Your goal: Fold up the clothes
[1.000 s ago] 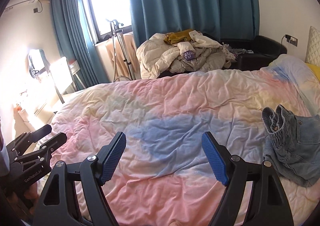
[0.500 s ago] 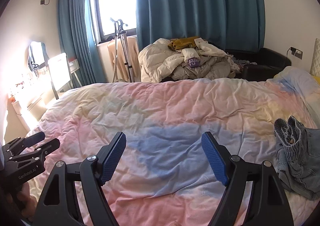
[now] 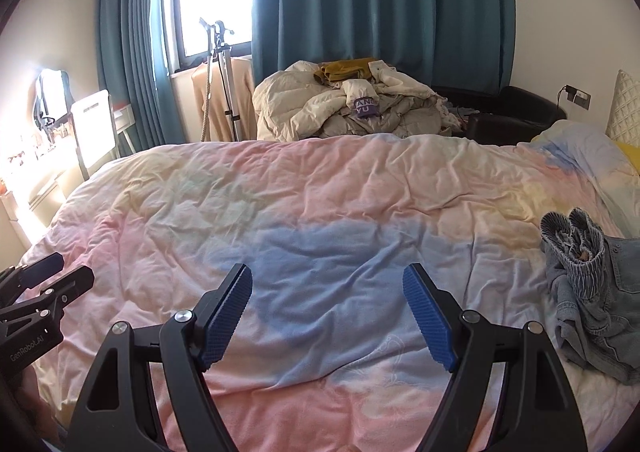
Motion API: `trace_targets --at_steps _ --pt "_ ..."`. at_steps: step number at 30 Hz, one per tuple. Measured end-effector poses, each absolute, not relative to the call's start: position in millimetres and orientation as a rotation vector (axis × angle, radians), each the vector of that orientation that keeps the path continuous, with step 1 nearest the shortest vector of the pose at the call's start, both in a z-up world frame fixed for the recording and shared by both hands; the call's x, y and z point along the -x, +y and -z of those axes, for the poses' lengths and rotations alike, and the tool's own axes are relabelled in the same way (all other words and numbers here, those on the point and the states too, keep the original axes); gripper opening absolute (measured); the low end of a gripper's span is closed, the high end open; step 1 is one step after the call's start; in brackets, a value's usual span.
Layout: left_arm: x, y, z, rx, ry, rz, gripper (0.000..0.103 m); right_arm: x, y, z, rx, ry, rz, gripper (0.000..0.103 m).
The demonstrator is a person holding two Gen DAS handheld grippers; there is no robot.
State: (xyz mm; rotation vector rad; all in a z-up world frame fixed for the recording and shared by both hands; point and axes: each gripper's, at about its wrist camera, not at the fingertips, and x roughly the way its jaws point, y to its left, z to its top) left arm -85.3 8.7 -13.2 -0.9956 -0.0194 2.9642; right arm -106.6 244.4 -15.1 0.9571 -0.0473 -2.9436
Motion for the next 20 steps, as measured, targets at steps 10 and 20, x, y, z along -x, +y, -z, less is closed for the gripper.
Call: trace_targets --at_steps 10,20 --pt "95.3 -5.3 21.3 1.056 -0.106 -2.946 0.066 100.3 247.9 16.5 -0.975 -0.068 2.945 0.079" --pt "91.7 -10.4 16.3 1.038 -0.113 -2.966 0.066 97.4 256.9 13.2 -0.968 -0.111 2.947 0.079"
